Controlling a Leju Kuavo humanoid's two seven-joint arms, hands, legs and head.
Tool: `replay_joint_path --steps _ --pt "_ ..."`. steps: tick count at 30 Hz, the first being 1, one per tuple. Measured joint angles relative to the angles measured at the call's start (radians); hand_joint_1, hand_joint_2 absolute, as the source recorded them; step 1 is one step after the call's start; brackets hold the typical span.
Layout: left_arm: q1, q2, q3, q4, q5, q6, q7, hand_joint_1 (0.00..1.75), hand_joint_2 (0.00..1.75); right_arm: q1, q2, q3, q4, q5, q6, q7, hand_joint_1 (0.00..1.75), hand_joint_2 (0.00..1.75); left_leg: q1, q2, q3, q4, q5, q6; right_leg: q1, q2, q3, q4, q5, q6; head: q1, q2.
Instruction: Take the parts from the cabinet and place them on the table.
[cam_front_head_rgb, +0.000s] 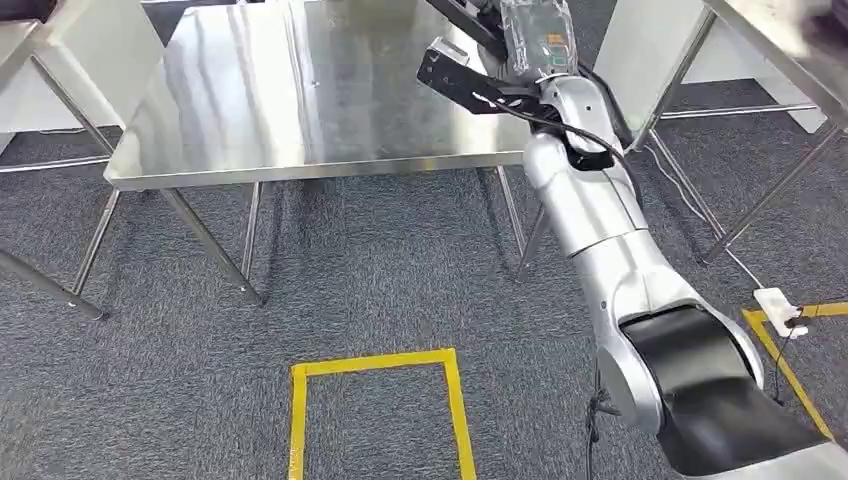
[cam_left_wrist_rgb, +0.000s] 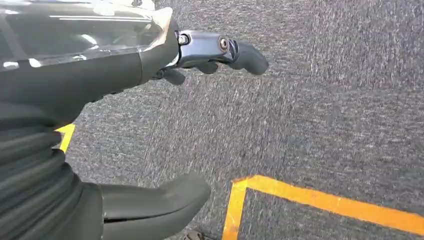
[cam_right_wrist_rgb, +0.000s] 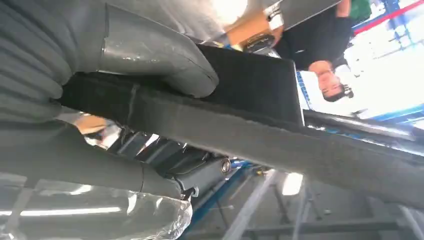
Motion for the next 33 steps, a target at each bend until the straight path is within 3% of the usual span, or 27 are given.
replay_joint_path --steps 8,10,12,17,19,20,26,33 --pt "0.001 0.003 0.011 0.000 0.010 0.002 -0.010 0.00 1.75 -0.004 0.005 -0.001 0.033 -0.039 -0.026 -0.040 1.75 1.75 0.001 0.005 0.008 -0.011 0.003 0.004 0.005 0.004 0.000 0.000 0.000 -0.006 0.000 0.000" --pt "0.001 0.003 0.011 0.000 0.011 0.002 -0.012 0.00 1.75 -0.004 0.005 0.000 0.040 -0.041 -0.027 -0.045 1.75 1.75 0.002 0.005 0.008 -0.012 0.003 0.002 0.007 0.004 0.000 0.001 0.000 -0.006 0.000 0.000" --pt "0.001 0.003 0.011 0.000 0.011 0.001 -0.012 0.00 1.75 -0.007 0.005 0.000 0.048 -0.049 -0.034 -0.054 1.75 1.75 0.002 0.005 0.008 -0.012 0.003 -0.007 0.008 0.004 0.000 0.001 0.000 -0.007 0.000 0.000" --pt "0.001 0.003 0.011 0.000 0.011 0.002 -0.013 0.00 1.75 -0.008 0.005 0.000 0.050 -0.051 -0.036 -0.056 1.75 1.75 0.002 0.005 0.008 -0.012 0.003 -0.009 0.008 0.004 0.000 0.001 0.000 -0.007 0.000 0.000" --pt "0.001 0.003 0.013 0.000 0.011 0.002 -0.014 0.00 1.75 -0.018 0.005 0.001 0.063 -0.070 -0.048 -0.065 1.75 1.75 0.003 0.005 0.008 -0.013 0.002 -0.033 0.009 0.004 -0.001 0.002 -0.001 -0.008 0.000 0.000" --pt "0.001 0.004 0.016 0.000 0.013 0.001 -0.018 0.00 1.75 -0.026 0.005 0.002 0.073 -0.077 -0.051 -0.068 1.75 1.75 0.002 0.005 0.006 -0.012 0.002 -0.034 0.008 0.004 -0.001 0.002 -0.001 -0.008 0.000 0.000" --pt "0.003 0.009 0.024 0.000 0.013 -0.019 -0.032 0.00 1.75 -0.031 0.001 0.002 0.089 -0.085 -0.048 -0.074 1.75 1.75 -0.010 0.006 0.005 -0.010 0.002 -0.033 0.005 0.004 0.000 0.001 -0.001 -0.008 0.000 0.000" --pt "0.010 0.012 0.024 0.001 0.009 -0.055 -0.055 0.00 1.75 -0.031 -0.056 0.013 0.114 -0.058 0.009 -0.060 1.75 1.75 -0.017 0.005 0.003 -0.008 0.003 -0.030 0.002 0.003 0.000 0.001 0.000 -0.007 0.000 0.000"
